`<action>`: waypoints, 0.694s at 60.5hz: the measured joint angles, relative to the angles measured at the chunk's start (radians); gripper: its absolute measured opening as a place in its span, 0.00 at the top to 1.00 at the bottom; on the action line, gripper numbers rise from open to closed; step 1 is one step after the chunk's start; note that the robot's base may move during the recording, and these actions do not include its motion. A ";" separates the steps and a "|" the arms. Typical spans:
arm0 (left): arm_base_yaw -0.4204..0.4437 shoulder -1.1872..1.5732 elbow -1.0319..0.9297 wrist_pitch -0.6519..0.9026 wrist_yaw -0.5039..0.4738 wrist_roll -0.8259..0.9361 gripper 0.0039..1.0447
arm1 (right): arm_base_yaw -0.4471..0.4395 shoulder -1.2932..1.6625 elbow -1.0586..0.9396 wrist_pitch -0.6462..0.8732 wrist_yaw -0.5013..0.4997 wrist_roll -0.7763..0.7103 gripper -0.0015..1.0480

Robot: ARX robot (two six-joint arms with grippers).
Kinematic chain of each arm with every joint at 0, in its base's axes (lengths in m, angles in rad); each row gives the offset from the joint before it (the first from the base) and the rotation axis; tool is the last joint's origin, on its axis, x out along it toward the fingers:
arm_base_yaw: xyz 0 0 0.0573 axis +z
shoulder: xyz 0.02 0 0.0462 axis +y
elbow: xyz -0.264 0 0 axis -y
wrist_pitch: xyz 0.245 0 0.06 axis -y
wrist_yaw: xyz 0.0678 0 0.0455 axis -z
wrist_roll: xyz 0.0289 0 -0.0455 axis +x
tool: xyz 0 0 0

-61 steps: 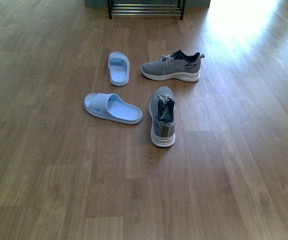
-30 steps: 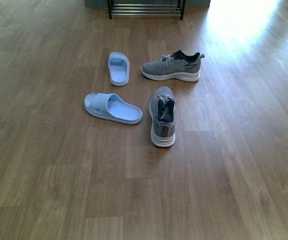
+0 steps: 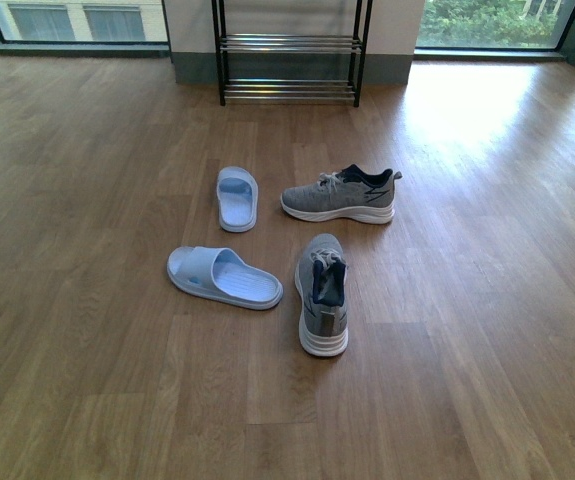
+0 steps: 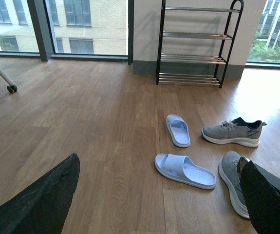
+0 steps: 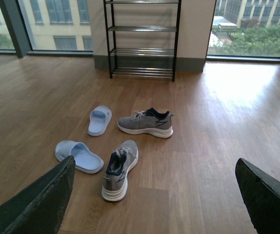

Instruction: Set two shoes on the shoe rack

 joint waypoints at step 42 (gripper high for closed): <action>0.000 0.000 0.000 0.000 0.000 0.000 0.09 | 0.000 0.000 0.000 0.000 0.000 0.000 0.09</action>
